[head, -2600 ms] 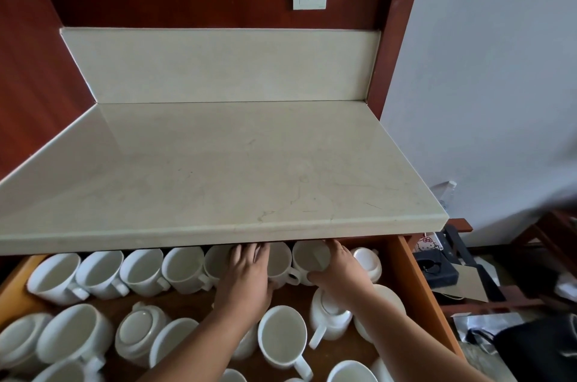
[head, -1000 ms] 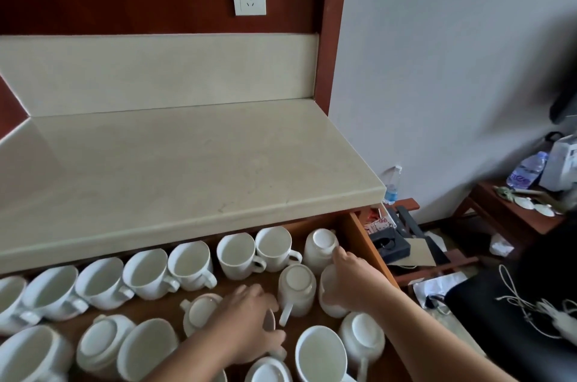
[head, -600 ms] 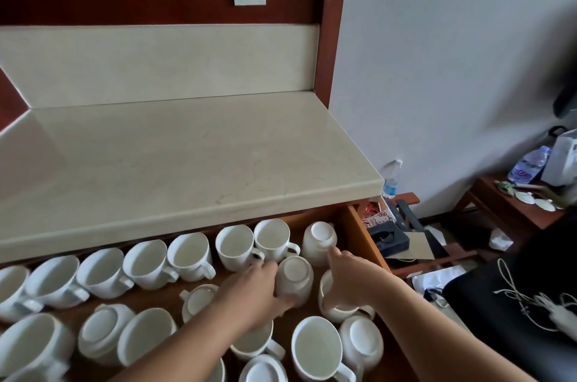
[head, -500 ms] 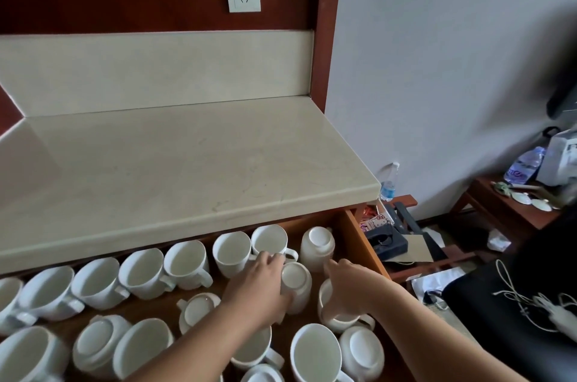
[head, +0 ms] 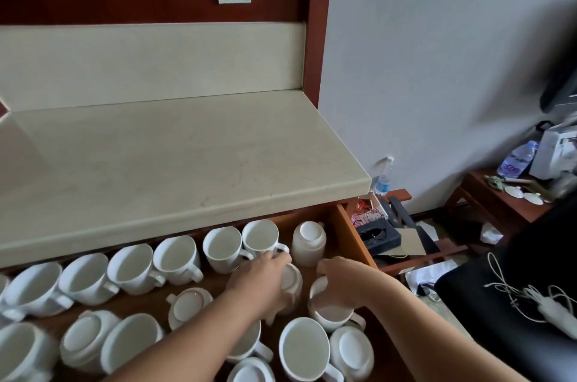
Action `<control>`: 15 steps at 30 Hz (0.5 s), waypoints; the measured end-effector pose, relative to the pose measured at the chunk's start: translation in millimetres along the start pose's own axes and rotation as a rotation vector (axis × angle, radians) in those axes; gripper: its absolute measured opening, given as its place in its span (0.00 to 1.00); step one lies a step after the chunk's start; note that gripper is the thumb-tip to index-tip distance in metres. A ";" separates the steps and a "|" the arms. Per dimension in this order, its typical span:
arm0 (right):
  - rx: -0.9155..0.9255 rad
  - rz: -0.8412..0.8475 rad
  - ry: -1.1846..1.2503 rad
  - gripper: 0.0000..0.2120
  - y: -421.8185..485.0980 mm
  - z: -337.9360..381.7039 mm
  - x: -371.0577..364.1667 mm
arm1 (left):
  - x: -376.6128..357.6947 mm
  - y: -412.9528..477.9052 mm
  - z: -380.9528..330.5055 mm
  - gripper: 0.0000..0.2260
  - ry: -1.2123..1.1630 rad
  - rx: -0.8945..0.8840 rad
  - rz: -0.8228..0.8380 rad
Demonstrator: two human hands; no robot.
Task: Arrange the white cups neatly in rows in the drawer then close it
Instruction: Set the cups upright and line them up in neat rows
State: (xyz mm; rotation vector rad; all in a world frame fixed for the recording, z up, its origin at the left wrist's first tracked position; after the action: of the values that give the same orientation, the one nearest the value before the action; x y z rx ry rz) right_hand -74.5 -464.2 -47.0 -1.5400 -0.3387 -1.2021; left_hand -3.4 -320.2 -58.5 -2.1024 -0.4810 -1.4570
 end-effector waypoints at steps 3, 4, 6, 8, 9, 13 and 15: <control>0.009 -0.078 0.057 0.21 9.6 -0.4 11.6 | -0.1 -2.8 0.7 0.27 -0.018 -0.012 -0.006; -0.005 -0.120 0.102 0.20 14.7 -1.8 16.0 | -1.4 -3.8 1.1 0.27 -0.022 -0.014 -0.005; -0.041 -0.193 0.224 0.21 24.0 -4.8 24.3 | -4.2 -6.1 2.4 0.29 -0.024 -0.013 -0.006; -0.065 -0.229 0.322 0.26 31.3 -4.6 28.8 | -6.2 -8.9 4.1 0.31 -0.023 -0.004 -0.010; -0.070 -0.238 0.341 0.29 35.0 -3.2 29.5 | -7.6 -10.4 4.9 0.32 -0.026 0.000 -0.009; -0.062 -0.219 0.317 0.40 49.6 7.7 25.3 | -12.0 -20.3 2.5 0.31 -0.039 0.011 -0.012; -0.067 -0.213 0.292 0.41 56.8 11.6 23.8 | -11.3 -25.7 1.1 0.30 -0.056 0.016 -0.018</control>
State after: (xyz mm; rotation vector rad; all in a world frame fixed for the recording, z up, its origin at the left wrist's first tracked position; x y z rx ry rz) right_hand -15.9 -483.4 -58.4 -1.3847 -0.2746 -1.5975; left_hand -21.2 -299.0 -63.6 -2.1362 -0.5331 -1.4030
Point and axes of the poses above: each hand's wrist, its own y-axis towards the middle knuckle, its own x-axis out of the back of the hand, z = x × y, the point moved 6 cm from there along y, towards the middle knuckle, and after that the axes turned 12 degrees about -x, right-handed, at the moved point
